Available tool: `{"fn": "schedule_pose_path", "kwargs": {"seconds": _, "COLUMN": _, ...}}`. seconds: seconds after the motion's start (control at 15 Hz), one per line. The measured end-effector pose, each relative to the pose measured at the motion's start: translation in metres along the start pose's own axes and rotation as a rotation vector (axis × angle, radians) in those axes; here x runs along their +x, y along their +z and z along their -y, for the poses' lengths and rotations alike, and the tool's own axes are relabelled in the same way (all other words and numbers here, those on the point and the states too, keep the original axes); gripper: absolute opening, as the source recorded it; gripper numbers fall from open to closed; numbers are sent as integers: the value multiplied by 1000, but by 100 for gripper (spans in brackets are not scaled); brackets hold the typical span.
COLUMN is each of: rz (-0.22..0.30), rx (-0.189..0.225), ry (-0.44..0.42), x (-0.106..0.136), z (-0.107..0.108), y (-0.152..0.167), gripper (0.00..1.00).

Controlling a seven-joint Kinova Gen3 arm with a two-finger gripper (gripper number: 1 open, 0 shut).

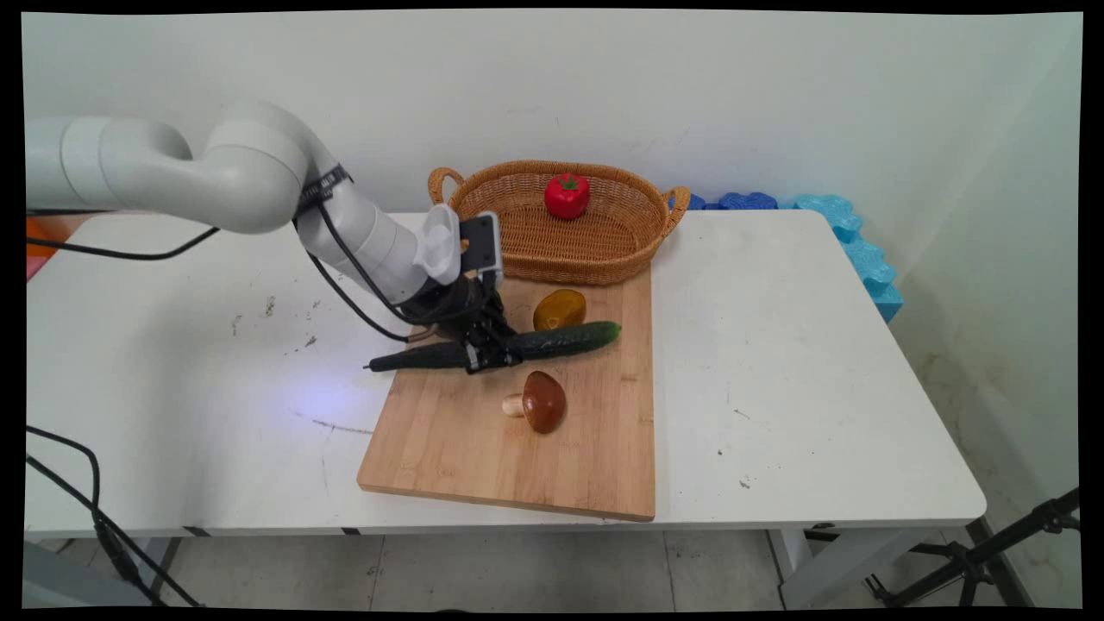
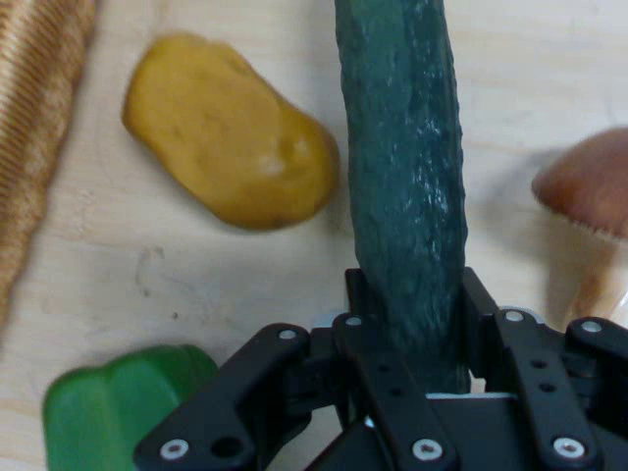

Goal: Place the picked object in the vegetable basket

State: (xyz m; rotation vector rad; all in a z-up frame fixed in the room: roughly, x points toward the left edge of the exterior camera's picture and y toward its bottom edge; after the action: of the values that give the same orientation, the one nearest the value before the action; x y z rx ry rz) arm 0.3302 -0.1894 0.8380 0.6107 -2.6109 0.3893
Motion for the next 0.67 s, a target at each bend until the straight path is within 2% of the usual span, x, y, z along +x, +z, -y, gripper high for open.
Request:
{"fn": "schedule_pose_path", "kwargs": {"seconds": 0.33, "rz": -49, "rx": 15, "ry": -31, "x": 23, "z": 8, "y": -27, "gripper": 0}}
{"fn": "schedule_pose_path", "kwargs": {"seconds": 0.67, "rz": -91, "rx": 82, "ry": -24, "x": 47, "z": 40, "y": -48, "gripper": 0}}
